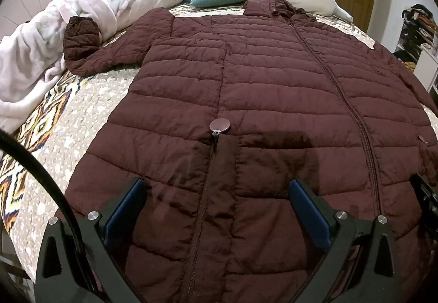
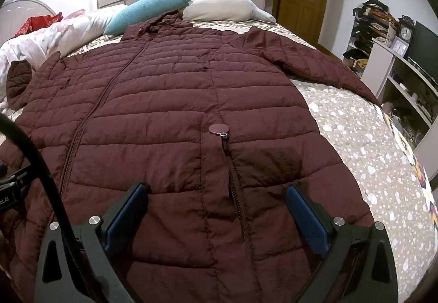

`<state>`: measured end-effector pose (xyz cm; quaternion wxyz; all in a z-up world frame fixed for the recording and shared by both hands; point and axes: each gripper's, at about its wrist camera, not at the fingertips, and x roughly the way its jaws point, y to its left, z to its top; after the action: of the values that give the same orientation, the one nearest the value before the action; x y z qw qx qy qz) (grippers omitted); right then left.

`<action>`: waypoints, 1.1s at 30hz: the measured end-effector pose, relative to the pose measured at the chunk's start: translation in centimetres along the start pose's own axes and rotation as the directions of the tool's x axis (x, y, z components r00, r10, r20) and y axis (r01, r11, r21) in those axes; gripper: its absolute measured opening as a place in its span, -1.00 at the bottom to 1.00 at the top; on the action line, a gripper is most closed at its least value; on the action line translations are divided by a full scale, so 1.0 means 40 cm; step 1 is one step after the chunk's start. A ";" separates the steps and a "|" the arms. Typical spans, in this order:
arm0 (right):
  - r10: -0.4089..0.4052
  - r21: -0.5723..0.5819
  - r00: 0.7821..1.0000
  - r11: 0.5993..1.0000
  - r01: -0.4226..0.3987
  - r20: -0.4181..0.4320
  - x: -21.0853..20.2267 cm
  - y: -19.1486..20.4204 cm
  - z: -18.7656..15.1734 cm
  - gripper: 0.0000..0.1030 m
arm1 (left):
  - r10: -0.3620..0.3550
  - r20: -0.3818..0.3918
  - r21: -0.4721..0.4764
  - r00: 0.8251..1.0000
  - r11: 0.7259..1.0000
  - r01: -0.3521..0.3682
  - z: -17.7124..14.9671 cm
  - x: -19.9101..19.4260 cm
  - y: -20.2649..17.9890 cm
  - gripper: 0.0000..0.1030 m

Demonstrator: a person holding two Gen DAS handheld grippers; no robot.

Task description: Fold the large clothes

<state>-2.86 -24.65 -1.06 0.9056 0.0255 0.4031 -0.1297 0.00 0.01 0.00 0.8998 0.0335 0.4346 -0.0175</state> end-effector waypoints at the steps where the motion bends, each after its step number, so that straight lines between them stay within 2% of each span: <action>1: 0.000 0.000 1.000 1.000 0.000 0.001 0.000 0.000 0.000 1.00 | 0.000 0.000 0.000 1.000 1.000 0.000 0.000 0.000 0.000 1.00; 33: -0.006 -0.005 1.000 1.000 0.006 0.002 -0.003 -0.001 -0.003 1.00 | 0.016 0.002 0.013 1.000 1.000 -0.016 -0.003 -0.001 0.002 1.00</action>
<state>-3.03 -24.64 -1.06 0.9057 0.0219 0.4024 -0.1317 -0.10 0.10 -0.04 0.9000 0.0427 0.4336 -0.0132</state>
